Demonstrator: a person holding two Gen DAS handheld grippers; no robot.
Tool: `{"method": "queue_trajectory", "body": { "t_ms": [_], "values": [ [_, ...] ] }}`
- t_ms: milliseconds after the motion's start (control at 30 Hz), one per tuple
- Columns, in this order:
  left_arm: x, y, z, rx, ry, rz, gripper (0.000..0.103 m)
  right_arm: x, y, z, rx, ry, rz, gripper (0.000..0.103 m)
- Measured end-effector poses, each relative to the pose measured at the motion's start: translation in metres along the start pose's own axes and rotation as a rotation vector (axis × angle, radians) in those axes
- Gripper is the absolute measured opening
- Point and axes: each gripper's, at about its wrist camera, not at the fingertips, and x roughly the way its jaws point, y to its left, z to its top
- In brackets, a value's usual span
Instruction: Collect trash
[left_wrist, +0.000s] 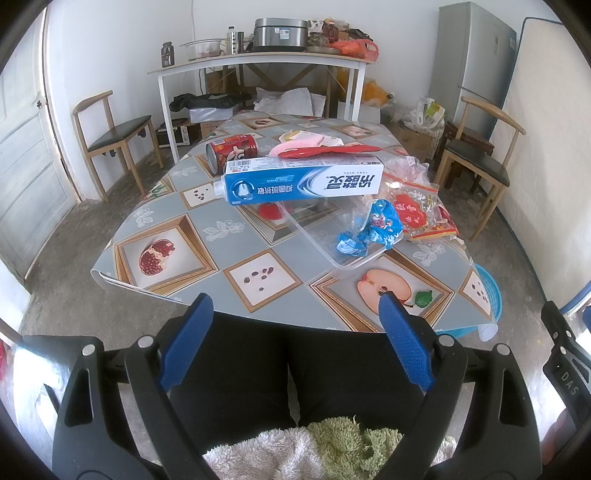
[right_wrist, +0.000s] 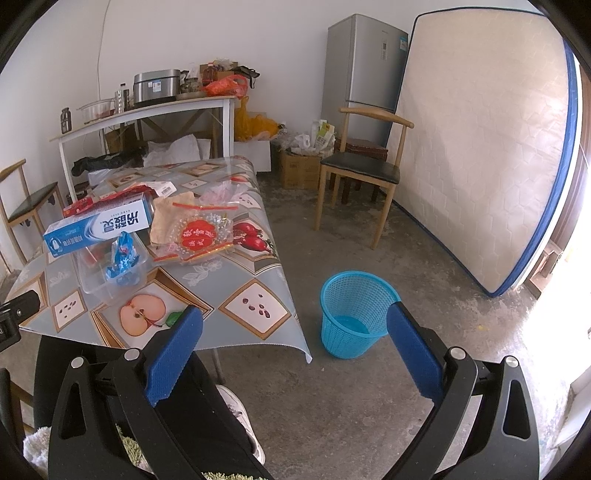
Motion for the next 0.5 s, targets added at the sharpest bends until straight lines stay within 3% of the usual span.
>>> {"method": "queue_trajectory", "body": {
  "t_ms": [500],
  "values": [
    [0.0051,0.0061,-0.0047,-0.012,0.005,0.005,0.087,-0.0042,0.0032,0.0022,-0.003,-0.004,0.005,0.097]
  ]
}}
